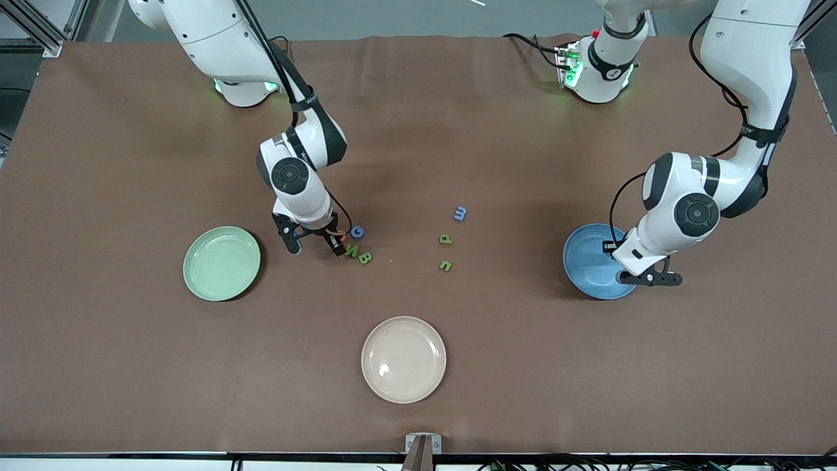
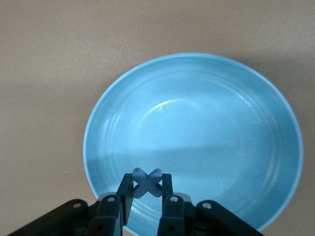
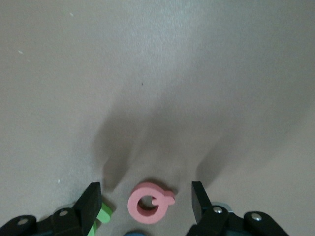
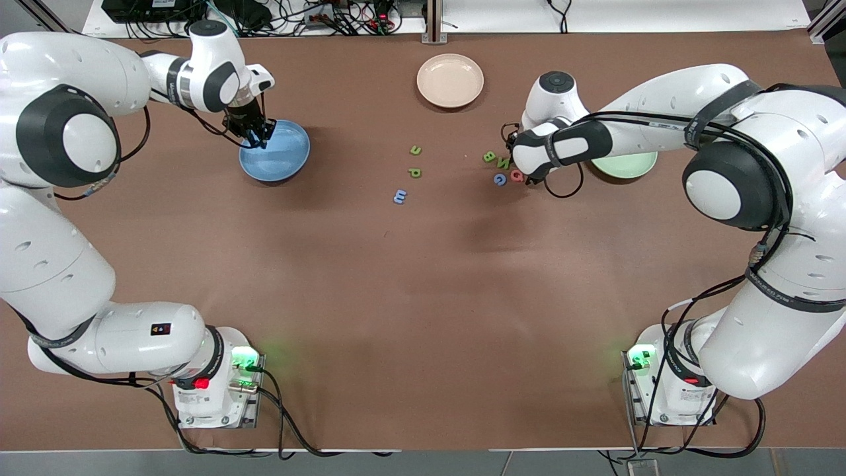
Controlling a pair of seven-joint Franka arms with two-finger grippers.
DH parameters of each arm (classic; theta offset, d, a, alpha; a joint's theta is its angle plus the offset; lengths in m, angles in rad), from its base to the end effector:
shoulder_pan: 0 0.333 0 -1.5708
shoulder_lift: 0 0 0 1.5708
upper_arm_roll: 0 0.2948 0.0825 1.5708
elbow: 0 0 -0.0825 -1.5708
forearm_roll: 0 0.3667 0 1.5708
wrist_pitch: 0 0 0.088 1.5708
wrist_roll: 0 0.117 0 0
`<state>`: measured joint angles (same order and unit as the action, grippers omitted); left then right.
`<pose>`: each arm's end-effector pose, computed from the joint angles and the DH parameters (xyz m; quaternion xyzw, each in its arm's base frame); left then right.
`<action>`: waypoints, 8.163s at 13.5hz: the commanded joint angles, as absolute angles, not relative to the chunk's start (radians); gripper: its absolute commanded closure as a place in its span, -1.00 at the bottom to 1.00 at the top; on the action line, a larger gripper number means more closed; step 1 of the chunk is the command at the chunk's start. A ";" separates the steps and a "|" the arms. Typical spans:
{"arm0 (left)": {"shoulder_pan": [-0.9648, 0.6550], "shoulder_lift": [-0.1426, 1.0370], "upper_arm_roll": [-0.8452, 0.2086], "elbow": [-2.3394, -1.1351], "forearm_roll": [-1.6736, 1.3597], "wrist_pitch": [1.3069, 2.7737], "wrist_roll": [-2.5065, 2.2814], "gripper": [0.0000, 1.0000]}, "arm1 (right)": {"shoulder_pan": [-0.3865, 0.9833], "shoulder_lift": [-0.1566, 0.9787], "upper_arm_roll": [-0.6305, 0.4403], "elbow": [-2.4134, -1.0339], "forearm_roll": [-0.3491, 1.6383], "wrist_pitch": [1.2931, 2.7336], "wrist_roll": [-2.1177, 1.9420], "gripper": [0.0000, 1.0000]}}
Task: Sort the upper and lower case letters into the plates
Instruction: 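Drop the x into the blue plate while the right gripper grasps pink Q, then move the left gripper to the green u while the right gripper lifts Q, then place the Q on the green plate while the left gripper grasps u, then drop the u into the blue plate while the right gripper reaches N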
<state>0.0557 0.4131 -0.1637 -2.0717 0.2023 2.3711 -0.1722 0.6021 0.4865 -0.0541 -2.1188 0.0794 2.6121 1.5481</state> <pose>0.5553 -0.0572 0.2066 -0.9973 0.0392 0.0466 0.0403 0.4773 0.2889 0.1660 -0.8622 0.5064 0.0045 0.0073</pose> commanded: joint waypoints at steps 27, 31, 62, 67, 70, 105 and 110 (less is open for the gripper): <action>0.081 0.431 -0.363 -1.945 0.245 2.258 -0.409 -1.00 | 0.617 0.522 -0.071 -2.065 0.069 2.546 1.589 -0.61; -0.039 0.503 -0.417 -1.826 0.253 2.258 -0.632 -1.00 | 0.623 0.526 -0.071 -2.060 0.069 2.549 1.600 -0.61; -0.483 0.900 -0.253 -1.413 0.258 2.299 -0.719 0.08 | 0.310 0.266 -0.069 -2.109 0.074 2.289 0.921 0.99; -0.483 0.900 -0.253 -1.413 0.256 2.301 -0.721 0.33 | 0.161 0.256 -0.068 -2.166 0.074 2.304 0.648 0.99; -0.483 0.900 -0.253 -1.414 0.256 2.299 -0.723 0.45 | 0.118 0.271 -0.069 -2.203 0.074 2.417 0.560 1.00; 0.230 0.431 -0.373 -2.191 0.468 2.525 -0.207 0.40 | 0.442 0.546 -0.060 -1.891 0.086 2.391 0.662 -1.00; 0.236 0.414 -0.431 -2.129 0.465 2.475 -0.235 -1.00 | 0.524 0.569 -0.060 -1.885 0.083 2.425 0.836 -1.00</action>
